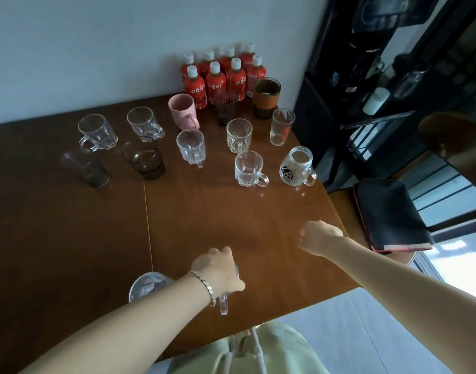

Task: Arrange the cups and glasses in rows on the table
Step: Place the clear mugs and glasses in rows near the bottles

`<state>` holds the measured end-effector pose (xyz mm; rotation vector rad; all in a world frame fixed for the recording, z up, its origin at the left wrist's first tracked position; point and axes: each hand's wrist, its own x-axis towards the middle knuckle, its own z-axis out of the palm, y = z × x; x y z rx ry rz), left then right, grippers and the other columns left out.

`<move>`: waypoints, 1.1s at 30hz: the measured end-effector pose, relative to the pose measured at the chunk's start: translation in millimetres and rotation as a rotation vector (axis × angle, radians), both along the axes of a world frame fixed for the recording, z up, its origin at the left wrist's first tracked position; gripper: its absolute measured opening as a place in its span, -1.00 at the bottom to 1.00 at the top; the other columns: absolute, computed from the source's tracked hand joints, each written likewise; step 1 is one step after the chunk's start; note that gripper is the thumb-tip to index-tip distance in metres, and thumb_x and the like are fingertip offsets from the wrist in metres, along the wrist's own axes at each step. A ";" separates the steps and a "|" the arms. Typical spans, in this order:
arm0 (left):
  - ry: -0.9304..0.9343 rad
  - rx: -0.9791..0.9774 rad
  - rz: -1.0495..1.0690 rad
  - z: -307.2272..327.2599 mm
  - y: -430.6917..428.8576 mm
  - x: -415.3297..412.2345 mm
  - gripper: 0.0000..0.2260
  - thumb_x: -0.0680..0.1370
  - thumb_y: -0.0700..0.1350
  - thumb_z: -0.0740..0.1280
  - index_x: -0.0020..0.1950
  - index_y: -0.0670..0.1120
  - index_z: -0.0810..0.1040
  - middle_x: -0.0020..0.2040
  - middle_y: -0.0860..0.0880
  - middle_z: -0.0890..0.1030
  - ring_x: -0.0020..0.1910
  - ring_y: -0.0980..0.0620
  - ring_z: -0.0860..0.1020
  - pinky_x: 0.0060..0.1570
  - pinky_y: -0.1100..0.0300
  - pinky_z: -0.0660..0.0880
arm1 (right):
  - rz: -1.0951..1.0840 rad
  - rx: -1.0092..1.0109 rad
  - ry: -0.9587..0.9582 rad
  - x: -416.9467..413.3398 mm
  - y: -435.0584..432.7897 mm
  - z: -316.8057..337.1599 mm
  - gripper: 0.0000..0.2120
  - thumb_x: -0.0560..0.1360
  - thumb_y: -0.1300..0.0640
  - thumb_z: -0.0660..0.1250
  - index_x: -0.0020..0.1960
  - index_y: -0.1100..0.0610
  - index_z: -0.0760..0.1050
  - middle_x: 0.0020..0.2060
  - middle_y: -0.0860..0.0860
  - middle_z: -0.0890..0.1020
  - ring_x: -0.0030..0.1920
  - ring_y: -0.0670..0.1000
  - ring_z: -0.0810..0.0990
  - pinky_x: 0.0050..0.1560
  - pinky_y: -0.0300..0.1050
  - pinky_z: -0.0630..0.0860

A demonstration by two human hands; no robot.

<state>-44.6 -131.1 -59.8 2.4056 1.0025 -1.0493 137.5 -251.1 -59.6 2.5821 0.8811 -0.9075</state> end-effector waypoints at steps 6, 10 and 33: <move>-0.125 0.077 0.112 11.2 53.1 15.3 -0.39 0.31 0.16 0.41 0.27 -0.02 0.32 0.22 -0.08 0.44 0.20 -0.16 0.50 0.00 0.08 0.46 | 0.021 0.036 0.017 6.2 17.8 1.6 -0.67 0.57 -0.02 0.18 0.26 0.08 0.48 0.13 0.01 0.61 0.11 0.04 0.60 0.00 -0.13 0.54; -0.248 0.216 0.166 16.2 92.8 37.5 -0.37 0.30 0.15 0.44 0.28 0.01 0.31 0.21 -0.10 0.41 0.18 -0.17 0.45 0.00 0.06 0.48 | 0.027 0.065 0.009 14.8 30.0 6.3 -0.66 0.57 -0.03 0.18 0.28 0.08 0.46 0.14 0.01 0.60 0.12 0.05 0.60 -0.04 -0.14 0.50; -0.407 0.324 0.010 -4.5 141.6 83.9 -0.35 0.52 0.04 0.32 0.53 0.03 0.11 0.51 -0.09 0.16 0.34 -0.19 0.33 0.20 0.00 0.42 | 0.123 0.061 0.034 40.8 66.8 7.2 -0.64 0.59 -0.04 0.16 0.31 0.09 0.43 0.18 0.03 0.58 0.19 0.07 0.56 0.04 -0.08 0.53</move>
